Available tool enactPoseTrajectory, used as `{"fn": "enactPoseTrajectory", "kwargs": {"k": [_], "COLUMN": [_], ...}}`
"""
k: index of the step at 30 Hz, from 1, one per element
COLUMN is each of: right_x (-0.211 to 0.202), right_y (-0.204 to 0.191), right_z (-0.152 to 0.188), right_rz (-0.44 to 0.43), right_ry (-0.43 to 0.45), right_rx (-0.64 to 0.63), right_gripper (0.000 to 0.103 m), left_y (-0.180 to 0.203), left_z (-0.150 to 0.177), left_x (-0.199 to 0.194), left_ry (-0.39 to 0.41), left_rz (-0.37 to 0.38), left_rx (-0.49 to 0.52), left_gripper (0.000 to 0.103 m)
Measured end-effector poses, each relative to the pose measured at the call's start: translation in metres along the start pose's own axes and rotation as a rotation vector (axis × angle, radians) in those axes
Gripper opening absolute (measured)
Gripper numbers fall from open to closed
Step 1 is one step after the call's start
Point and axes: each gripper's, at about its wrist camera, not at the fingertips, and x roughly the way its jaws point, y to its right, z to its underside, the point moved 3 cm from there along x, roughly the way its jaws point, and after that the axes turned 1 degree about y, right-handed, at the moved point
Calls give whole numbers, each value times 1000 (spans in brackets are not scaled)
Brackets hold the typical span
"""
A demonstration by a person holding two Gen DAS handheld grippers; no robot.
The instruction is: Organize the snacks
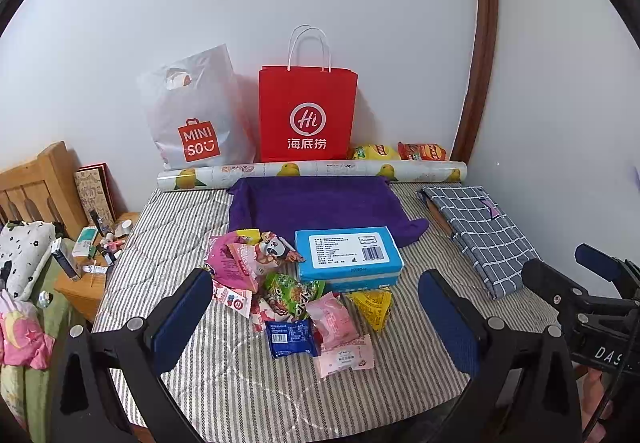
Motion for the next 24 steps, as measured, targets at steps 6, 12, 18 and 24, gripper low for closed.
{"fn": "enactPoseTrajectory", "kwargs": {"k": [6, 12, 18, 24], "right_x": [2, 1, -1, 0], "right_y": [-4, -6, -11, -13], "right_z": [2, 3, 3, 5], "right_rz": [-1, -7, -14, -20], "right_ry": [-5, -2, 3, 0], "right_rx": [-4, -7, -20, -20], "right_gripper": [103, 103, 103, 103], "left_y": [1, 1, 1, 0], "left_z": [-1, -2, -4, -3], "left_x": [0, 0, 0, -2], "left_ry": [-1, -3, -2, 1], "left_rz": [5, 9, 12, 14], "left_rx": [1, 1, 1, -6], "left_gripper": [103, 103, 103, 103]}}
